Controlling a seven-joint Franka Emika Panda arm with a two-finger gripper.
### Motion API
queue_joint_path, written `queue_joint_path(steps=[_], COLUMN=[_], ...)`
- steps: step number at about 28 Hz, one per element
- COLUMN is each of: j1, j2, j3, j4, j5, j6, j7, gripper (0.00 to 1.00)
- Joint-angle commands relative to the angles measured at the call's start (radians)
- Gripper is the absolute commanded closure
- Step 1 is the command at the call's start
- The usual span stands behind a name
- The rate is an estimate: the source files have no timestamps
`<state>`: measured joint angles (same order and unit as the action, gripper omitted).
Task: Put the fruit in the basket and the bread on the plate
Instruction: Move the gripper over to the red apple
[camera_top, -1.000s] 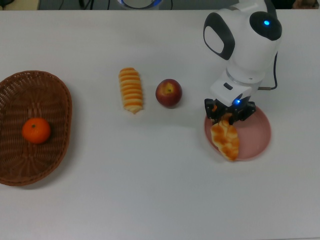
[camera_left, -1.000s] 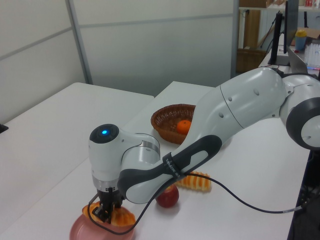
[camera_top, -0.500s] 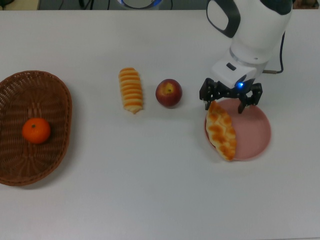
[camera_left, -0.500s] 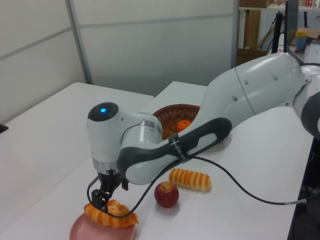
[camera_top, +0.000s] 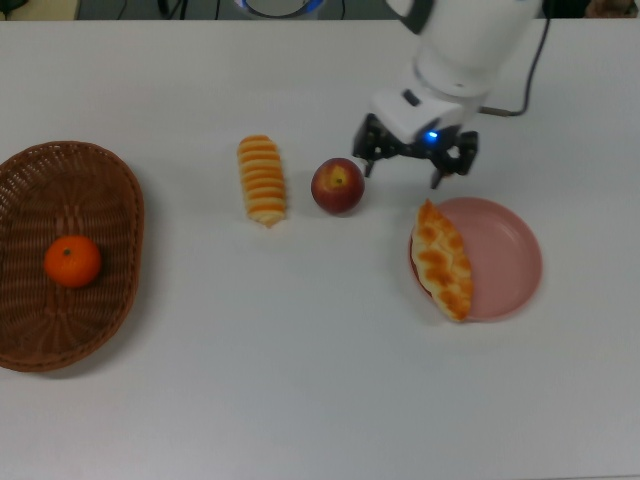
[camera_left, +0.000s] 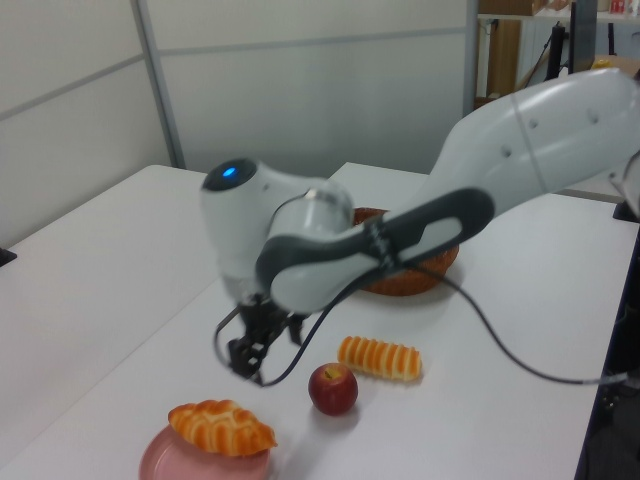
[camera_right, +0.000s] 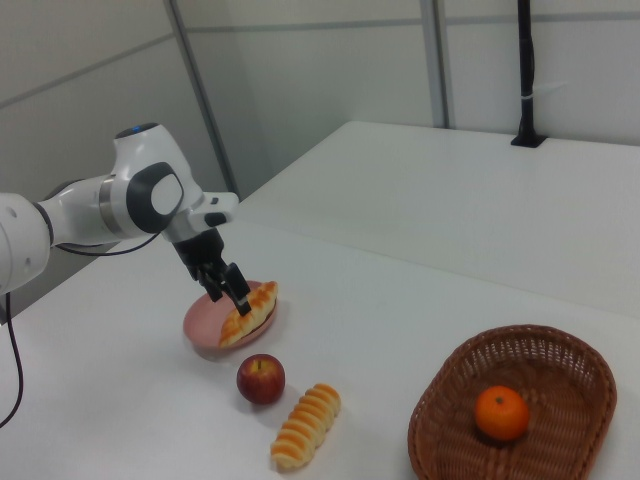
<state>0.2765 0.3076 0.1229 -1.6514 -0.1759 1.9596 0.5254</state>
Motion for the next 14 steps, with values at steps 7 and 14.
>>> queue_joint_path(steps=[7, 14], j1=[-0.177, -0.183], j2=[-0.171, -0.166], j3=[-0.005, -0.023], j4=[-0.172, -0.261], j5=[0.144, 0.158], j6=[-0.090, 0.022], j7=[-0.479, -0.518], gripper=[0.00, 0.00])
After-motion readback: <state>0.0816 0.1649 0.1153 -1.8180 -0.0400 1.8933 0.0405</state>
